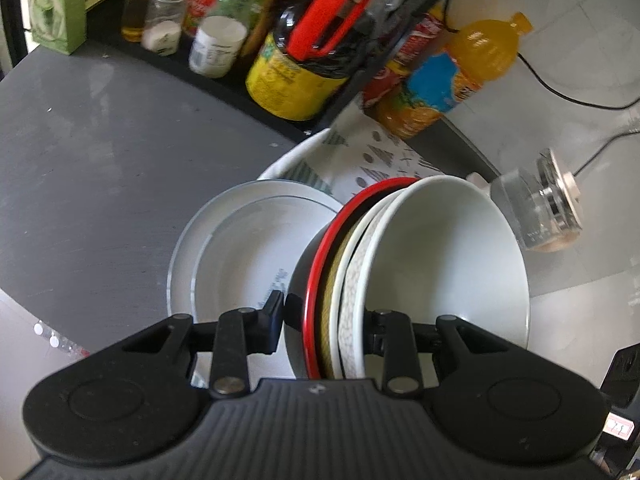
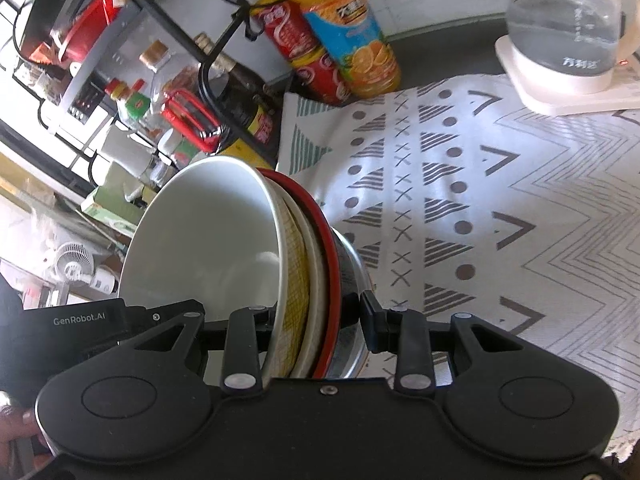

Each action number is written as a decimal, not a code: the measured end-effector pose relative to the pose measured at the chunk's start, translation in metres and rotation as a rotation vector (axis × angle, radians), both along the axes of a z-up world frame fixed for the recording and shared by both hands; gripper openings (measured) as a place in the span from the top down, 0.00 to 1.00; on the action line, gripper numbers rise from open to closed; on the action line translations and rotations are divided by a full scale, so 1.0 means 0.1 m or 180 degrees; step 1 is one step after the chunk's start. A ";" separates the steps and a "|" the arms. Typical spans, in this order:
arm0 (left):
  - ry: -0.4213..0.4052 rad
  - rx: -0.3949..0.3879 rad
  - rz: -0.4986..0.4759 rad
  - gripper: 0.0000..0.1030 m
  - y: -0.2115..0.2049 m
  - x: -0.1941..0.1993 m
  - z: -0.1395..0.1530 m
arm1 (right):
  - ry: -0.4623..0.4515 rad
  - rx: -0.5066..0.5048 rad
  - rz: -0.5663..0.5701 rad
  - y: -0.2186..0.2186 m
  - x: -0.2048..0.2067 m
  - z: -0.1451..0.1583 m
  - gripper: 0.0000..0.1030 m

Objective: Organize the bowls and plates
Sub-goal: 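Lift the bowl stack with both grippers and lower it onto the plates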

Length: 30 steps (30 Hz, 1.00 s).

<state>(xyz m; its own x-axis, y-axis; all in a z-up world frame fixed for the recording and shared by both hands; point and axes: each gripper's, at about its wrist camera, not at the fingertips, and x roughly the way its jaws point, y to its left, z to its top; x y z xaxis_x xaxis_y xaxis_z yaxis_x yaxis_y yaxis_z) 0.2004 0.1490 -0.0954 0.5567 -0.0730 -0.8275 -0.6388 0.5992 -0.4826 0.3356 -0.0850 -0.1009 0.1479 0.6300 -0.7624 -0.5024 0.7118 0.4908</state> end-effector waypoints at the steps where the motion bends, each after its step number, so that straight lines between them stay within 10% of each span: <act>1: 0.0016 -0.0011 0.0018 0.71 0.02 -0.01 -0.03 | 0.0016 -0.0012 0.0021 0.03 0.00 -0.02 0.68; 30: 0.0253 -0.0188 0.0189 0.71 0.37 0.05 -0.40 | 0.0243 -0.0280 0.0247 0.47 0.06 -0.43 0.68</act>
<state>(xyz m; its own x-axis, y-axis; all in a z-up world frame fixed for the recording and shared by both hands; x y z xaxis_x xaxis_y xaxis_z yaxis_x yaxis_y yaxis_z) 0.2053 0.1860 -0.1355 0.4941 -0.0919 -0.8645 -0.7100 0.5312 -0.4623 0.3416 -0.0376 -0.1435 0.0407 0.5675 -0.8224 -0.5211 0.7143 0.4671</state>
